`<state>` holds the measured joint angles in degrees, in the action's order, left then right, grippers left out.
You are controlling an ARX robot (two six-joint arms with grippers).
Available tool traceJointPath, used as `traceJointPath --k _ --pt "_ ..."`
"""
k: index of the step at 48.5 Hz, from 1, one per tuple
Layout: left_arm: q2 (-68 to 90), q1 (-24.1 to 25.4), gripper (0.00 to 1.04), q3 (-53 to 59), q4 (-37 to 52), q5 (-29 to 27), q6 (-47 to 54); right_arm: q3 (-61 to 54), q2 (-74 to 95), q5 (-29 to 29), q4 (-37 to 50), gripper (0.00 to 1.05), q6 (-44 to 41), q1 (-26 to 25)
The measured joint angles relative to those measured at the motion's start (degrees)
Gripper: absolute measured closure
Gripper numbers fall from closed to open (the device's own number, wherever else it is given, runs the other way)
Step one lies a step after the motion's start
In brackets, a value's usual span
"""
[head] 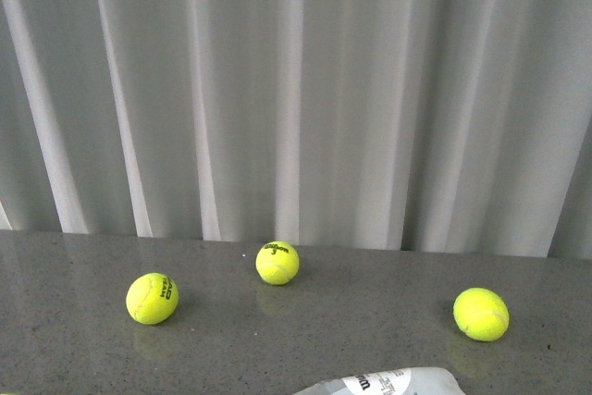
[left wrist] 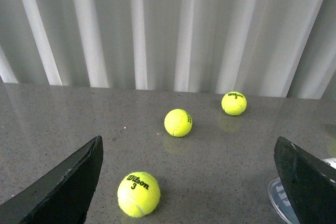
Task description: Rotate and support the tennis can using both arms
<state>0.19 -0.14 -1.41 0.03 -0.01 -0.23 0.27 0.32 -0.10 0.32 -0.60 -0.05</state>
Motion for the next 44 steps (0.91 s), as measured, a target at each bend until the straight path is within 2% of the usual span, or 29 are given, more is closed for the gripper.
traceJointPath --k 12,23,37,41,44 --pt "-0.1 0.0 0.07 0.0 0.0 0.0 0.0 0.0 0.0 0.0 -0.2 0.99 0.0 0.0" --pt "-0.1 0.0 0.07 0.0 0.0 0.0 0.0 0.0 0.0 0.0 -0.2 0.64 0.0 0.0" --pt "-0.1 0.0 0.07 0.0 0.0 0.0 0.0 0.0 -0.1 0.0 -0.3 0.15 0.0 0.0" --pt "-0.1 0.0 0.07 0.0 0.0 0.0 0.0 0.0 -0.1 0.0 -0.3 0.05 0.1 0.0" --pt "-0.1 0.0 0.07 0.0 0.0 0.0 0.0 0.0 -0.1 0.0 -0.3 0.07 0.0 0.0"
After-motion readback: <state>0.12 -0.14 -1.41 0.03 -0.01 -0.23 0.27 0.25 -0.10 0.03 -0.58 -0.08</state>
